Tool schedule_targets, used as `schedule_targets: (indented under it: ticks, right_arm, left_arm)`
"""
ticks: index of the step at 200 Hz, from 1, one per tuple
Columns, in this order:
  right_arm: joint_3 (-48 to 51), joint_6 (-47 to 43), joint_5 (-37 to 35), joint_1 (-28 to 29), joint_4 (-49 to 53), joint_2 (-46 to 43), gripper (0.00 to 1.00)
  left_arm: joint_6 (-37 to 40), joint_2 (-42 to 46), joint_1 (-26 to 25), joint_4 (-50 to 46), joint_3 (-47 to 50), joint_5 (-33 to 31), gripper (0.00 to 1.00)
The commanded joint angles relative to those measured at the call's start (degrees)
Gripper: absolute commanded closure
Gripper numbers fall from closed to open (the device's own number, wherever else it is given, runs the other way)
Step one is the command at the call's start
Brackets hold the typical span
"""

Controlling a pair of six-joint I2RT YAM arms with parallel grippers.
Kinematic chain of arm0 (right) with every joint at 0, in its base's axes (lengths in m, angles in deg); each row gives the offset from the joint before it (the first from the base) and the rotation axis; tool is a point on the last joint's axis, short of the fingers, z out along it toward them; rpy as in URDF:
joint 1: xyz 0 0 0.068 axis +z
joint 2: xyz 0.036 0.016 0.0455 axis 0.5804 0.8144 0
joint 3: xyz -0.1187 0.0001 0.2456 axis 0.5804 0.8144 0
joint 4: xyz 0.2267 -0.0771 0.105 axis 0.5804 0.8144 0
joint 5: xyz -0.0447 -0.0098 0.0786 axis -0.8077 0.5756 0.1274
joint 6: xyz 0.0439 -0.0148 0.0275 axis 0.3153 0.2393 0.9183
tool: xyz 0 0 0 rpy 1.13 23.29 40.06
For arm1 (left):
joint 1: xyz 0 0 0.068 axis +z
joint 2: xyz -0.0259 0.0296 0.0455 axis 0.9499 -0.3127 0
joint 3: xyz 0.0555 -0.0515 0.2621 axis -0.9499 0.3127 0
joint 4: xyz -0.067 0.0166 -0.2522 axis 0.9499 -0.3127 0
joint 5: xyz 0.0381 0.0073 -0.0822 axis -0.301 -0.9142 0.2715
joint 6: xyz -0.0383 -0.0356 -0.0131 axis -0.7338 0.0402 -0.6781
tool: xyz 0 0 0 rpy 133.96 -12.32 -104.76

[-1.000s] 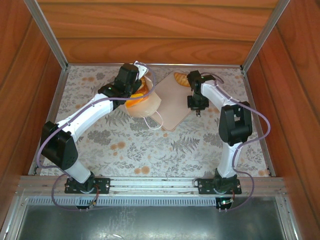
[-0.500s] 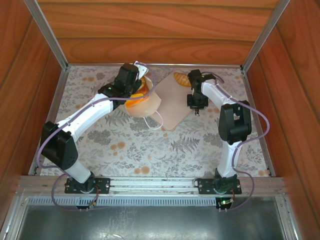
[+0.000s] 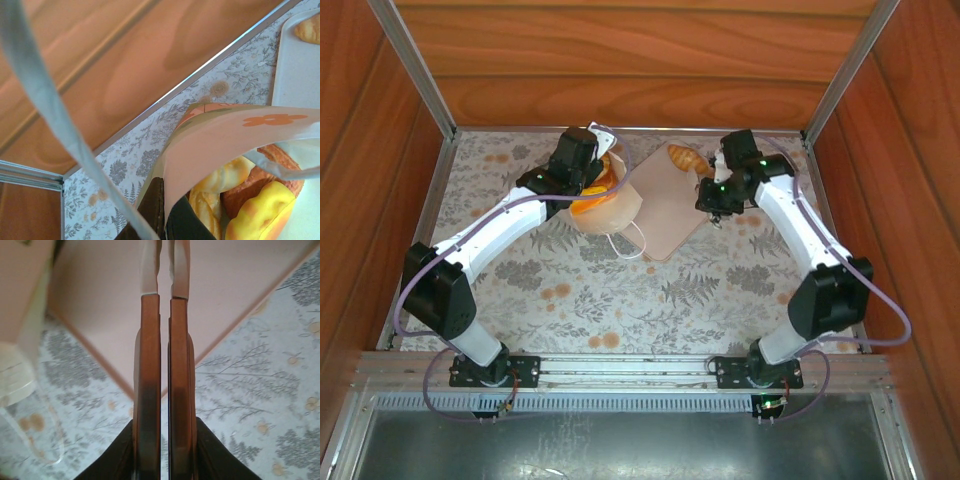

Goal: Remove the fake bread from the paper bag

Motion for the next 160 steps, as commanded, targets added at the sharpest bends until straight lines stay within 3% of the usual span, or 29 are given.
schedule_targets:
  ticks: [1,56,160]
  right_arm:
    - [2.6,1.7,7.0,1.1,-0.7,-4.6,0.71]
    - [6.3,5.8,8.6,9.0,-1.4,-11.2,0.68]
    - [4.1,13.0,12.4,21.9,-10.4,-4.9,0.68]
  left_arm:
    - [0.4,-0.1,-0.7,0.5,-0.8,-1.4,1.0]
    - [0.5,-0.2,-0.6,0.6,-0.7,-1.5,1.0]
    - [0.6,-0.7,-0.7,0.6,-1.1,-1.5,1.0]
